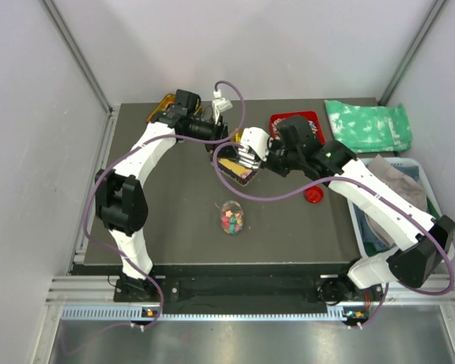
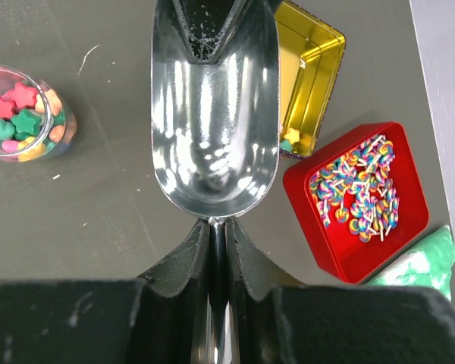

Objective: Pack the candies
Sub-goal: Adjust the spatula.

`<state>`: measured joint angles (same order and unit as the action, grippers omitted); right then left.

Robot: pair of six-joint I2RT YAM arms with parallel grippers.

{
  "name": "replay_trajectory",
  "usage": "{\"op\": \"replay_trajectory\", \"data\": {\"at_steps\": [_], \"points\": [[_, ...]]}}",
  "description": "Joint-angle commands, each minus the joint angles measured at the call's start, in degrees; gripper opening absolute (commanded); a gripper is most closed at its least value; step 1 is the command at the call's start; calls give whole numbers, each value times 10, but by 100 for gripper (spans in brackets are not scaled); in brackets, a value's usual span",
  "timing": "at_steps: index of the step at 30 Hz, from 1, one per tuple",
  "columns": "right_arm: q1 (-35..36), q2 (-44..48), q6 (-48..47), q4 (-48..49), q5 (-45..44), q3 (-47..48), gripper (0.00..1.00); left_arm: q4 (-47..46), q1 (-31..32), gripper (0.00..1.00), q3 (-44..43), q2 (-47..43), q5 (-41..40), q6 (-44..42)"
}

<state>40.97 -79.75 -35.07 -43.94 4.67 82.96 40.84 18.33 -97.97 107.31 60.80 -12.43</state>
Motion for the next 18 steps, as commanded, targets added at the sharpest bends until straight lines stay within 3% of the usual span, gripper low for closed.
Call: {"op": "replay_trajectory", "data": {"at_steps": [1, 4, 12, 18], "points": [[-12, 19, 13, 47, 2, 29, 0, 8, 0, 60, 0, 6, 26, -15], [-12, 19, 15, 56, -5, 26, 0, 15, 0, 49, -9, 13, 48, -20], [-12, 27, -3, 119, -74, -24, 0, 49, 0, 0, -30, 29, 98, -28], [-10, 33, -13, 140, -93, -41, 0, 55, 0, 0, -31, 31, 107, -32]]}}
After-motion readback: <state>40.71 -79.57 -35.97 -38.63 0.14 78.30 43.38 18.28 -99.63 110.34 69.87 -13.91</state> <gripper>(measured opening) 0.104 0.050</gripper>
